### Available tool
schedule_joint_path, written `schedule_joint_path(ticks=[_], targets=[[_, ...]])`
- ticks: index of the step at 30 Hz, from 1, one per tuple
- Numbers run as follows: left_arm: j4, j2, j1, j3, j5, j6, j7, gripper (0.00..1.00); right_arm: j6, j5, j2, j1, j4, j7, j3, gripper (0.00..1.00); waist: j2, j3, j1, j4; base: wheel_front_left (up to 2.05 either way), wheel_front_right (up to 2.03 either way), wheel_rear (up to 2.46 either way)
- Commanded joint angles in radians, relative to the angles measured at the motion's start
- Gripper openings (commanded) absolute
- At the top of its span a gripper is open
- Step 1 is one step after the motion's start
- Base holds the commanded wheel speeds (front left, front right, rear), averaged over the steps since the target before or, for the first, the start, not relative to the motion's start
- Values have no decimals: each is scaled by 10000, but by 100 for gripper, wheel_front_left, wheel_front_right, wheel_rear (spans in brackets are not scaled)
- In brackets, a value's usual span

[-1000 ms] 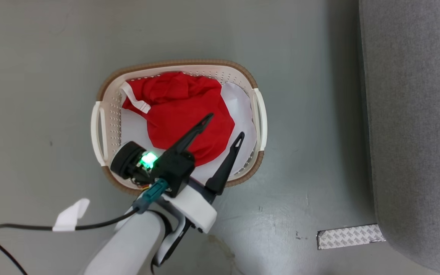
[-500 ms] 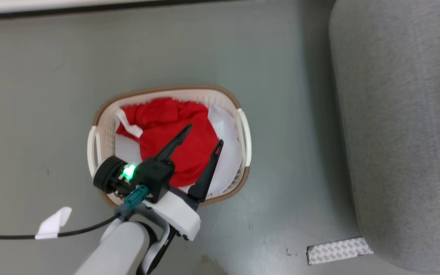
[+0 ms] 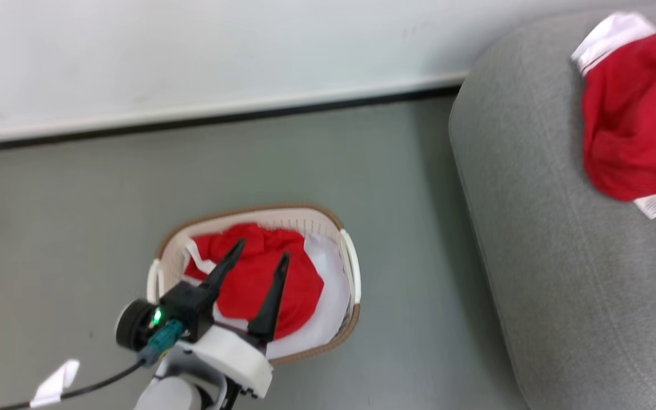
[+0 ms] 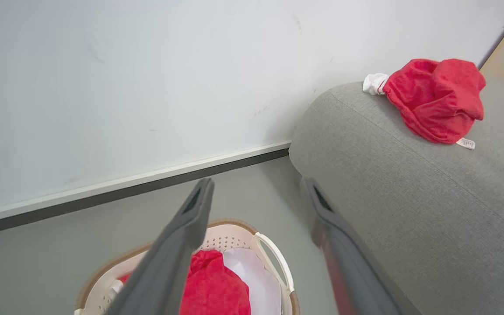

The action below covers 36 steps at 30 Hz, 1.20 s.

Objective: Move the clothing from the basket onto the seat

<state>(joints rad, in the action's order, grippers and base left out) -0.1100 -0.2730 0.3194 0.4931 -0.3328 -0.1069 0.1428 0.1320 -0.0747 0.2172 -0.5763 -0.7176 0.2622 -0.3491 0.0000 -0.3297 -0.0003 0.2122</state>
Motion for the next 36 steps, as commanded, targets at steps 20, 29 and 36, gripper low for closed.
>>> schedule_joint_path(ticks=[20,29,36], targets=[[-725,188,-2213,-1338,-478,-854,1217,100,-25,-401,-1200,4760,5183,-16,1283,100,0,2544,3,-1633,0,0,0],[-367,610,-3009,-2491,391,-501,1215,100,-25,-602,-1558,5532,4450,24,2255,100,0,2886,3,-2135,0,0,0],[-575,1128,-3509,-3113,993,81,1217,100,-25,-465,-1667,5934,4050,32,2704,100,0,3108,3,-2227,0,0,0]])
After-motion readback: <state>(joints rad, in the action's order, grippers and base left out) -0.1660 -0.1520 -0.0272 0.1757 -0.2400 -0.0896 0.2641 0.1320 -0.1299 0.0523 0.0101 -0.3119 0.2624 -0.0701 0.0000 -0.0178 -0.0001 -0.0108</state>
